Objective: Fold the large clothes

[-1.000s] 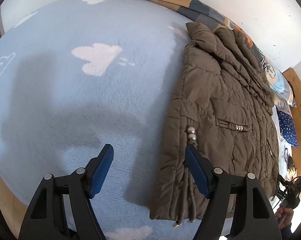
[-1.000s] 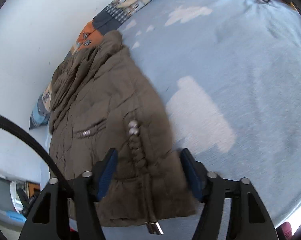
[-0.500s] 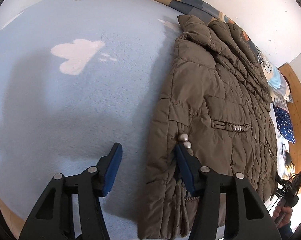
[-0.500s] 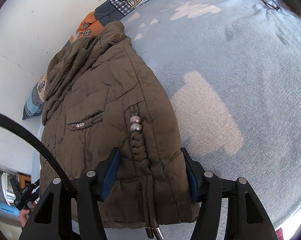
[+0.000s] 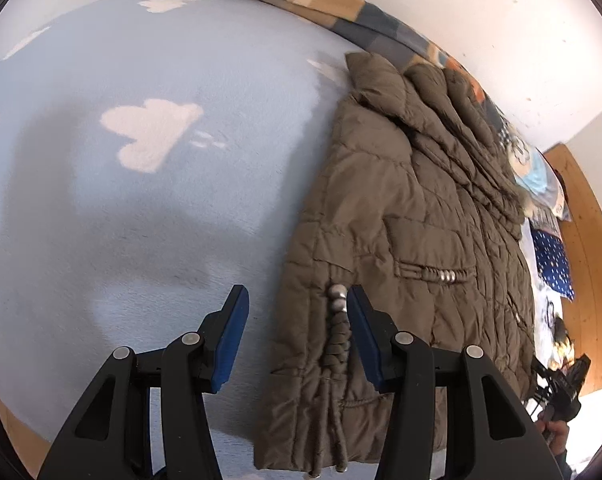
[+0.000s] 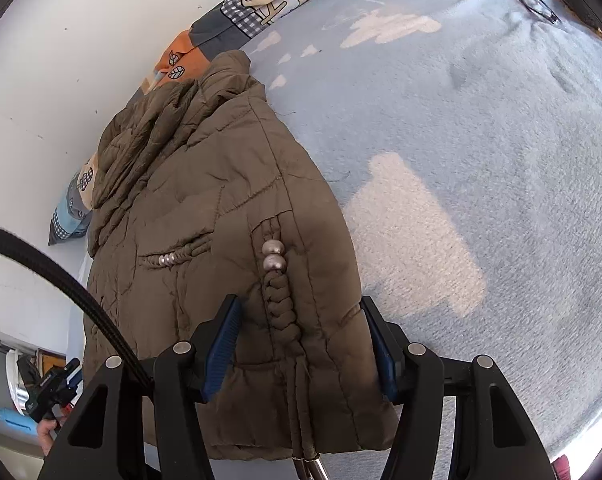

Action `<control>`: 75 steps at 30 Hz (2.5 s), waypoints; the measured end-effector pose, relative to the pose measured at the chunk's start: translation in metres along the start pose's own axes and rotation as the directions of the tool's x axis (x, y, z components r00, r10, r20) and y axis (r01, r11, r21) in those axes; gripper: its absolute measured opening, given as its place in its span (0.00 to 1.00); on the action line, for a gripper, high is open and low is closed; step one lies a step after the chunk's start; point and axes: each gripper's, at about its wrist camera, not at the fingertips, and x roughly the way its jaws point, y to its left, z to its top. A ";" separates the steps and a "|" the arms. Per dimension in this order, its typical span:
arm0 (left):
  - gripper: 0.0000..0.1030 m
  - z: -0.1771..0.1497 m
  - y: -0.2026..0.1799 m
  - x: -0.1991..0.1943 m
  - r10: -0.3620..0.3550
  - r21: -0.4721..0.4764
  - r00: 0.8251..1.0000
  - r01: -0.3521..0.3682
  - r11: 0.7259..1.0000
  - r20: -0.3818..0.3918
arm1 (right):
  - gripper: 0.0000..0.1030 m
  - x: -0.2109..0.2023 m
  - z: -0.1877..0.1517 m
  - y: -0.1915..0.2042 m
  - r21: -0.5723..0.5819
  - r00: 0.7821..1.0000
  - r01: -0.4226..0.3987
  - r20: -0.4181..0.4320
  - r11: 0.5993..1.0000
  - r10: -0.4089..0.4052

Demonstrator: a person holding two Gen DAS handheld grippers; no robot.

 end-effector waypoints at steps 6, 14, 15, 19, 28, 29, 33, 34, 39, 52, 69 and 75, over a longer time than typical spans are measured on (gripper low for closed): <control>0.48 -0.002 -0.009 0.023 0.003 0.048 0.998 -0.001 0.999 -0.055 | 0.64 0.008 0.001 0.006 -0.017 1.000 0.009 -0.019 1.000 -0.009; 0.19 -0.005 -0.027 0.030 0.039 0.147 0.999 -0.036 0.988 -0.016 | 0.25 0.012 0.002 0.017 -0.091 0.998 0.049 -0.020 0.995 -0.051; 0.19 -0.006 -0.031 0.027 0.048 0.164 0.999 -0.047 0.985 -0.003 | 0.25 0.011 0.001 0.017 -0.100 0.998 0.051 -0.019 0.994 -0.053; 0.17 -0.009 -0.040 0.017 0.072 0.213 0.997 -0.078 0.974 0.039 | 0.21 0.005 -0.002 0.024 -0.139 0.998 0.060 -0.001 0.988 -0.061; 0.17 -0.015 -0.047 -0.009 0.081 0.268 0.994 -0.099 0.958 0.079 | 0.19 -0.019 -0.019 0.037 -0.204 0.999 0.053 0.016 0.978 -0.051; 0.17 -0.013 -0.047 -0.010 0.081 0.270 0.993 -0.100 0.958 0.080 | 0.19 -0.020 -0.020 0.038 -0.204 0.999 0.052 0.015 0.978 -0.050; 0.17 -0.009 -0.043 -0.007 0.107 0.253 0.992 -0.122 0.960 0.071 | 0.19 -0.024 -0.028 0.041 -0.216 0.999 0.048 0.001 0.975 -0.049; 0.18 -0.007 -0.040 -0.002 0.119 0.244 0.991 -0.131 0.961 0.061 | 0.19 -0.022 -0.029 0.042 -0.218 0.998 0.052 -0.005 0.975 -0.055; 0.28 -0.005 -0.039 0.006 0.151 0.220 0.987 -0.161 0.962 0.061 | 0.28 -0.011 -0.020 0.033 -0.178 0.998 0.058 -0.025 0.982 -0.063; 0.51 -0.013 -0.044 0.017 0.237 0.240 0.967 -0.252 0.937 0.087 | 0.42 -0.007 -0.011 0.041 -0.224 0.994 0.104 0.010 0.969 -0.105; 0.59 -0.012 -0.026 0.006 0.144 0.140 0.989 -0.140 0.980 -0.020 | 0.41 -0.002 -0.010 0.026 -0.166 0.994 0.102 -0.019 0.981 -0.106; 0.64 -0.038 -0.012 -0.004 0.089 0.011 0.994 -0.089 0.996 -0.068 | 0.51 -0.011 -0.017 0.019 -0.137 0.996 0.074 -0.029 0.988 -0.079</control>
